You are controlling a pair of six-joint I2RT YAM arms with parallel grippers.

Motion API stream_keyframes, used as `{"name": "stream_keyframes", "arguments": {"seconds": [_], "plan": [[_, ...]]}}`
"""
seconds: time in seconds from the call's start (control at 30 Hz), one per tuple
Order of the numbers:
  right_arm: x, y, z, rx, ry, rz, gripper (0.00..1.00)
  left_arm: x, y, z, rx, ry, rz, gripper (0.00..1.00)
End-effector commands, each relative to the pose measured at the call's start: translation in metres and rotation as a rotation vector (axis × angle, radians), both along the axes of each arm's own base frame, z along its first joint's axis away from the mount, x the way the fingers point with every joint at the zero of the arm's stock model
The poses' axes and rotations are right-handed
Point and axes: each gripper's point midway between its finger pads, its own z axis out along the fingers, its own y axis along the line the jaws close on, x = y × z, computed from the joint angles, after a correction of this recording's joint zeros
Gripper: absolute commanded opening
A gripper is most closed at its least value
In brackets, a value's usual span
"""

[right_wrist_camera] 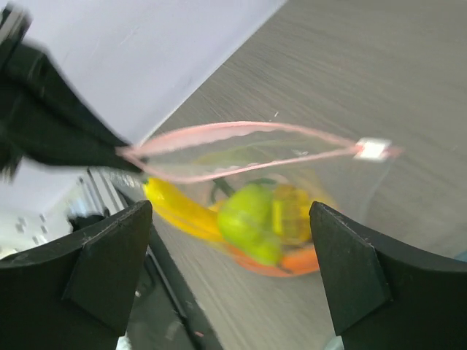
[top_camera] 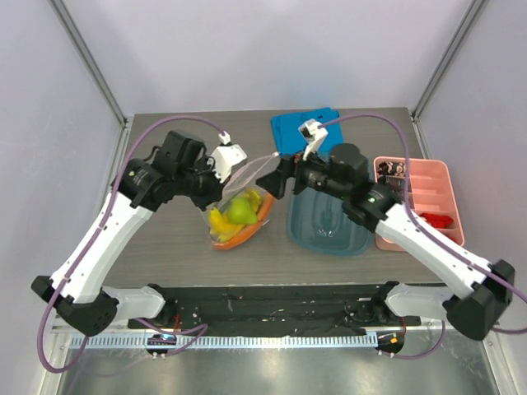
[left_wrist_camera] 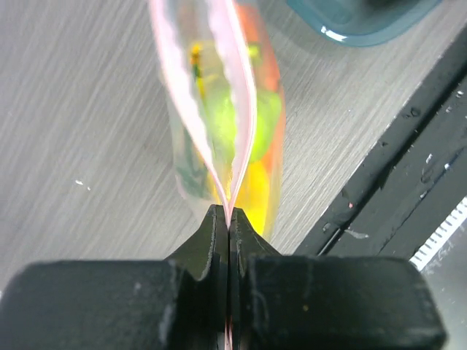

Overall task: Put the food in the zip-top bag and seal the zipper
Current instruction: Adjust the zipper food storage bag at the center of the board, then zip the zipper food storage bag at the center of the board.

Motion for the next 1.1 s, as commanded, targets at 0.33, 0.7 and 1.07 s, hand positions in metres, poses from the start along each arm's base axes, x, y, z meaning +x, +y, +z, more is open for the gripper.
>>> {"name": "stream_keyframes", "arguments": {"seconds": [0.33, 0.7, 1.07], "plan": [[-0.076, -0.053, -0.039, -0.260, -0.689, 0.381, 0.91, -0.042, -0.002, 0.025, -0.181, -0.104, -0.439, 0.00], [-0.036, -0.062, -0.045, -0.260, -0.891, 0.169, 0.79, -0.049, -0.002, 0.019, -0.213, -0.070, -0.562, 0.00], [-0.022, -0.038, -0.028, -0.131, -0.902, 0.222, 0.62, -0.038, -0.001, 0.018, -0.253, -0.038, -0.535, 0.00]]}}
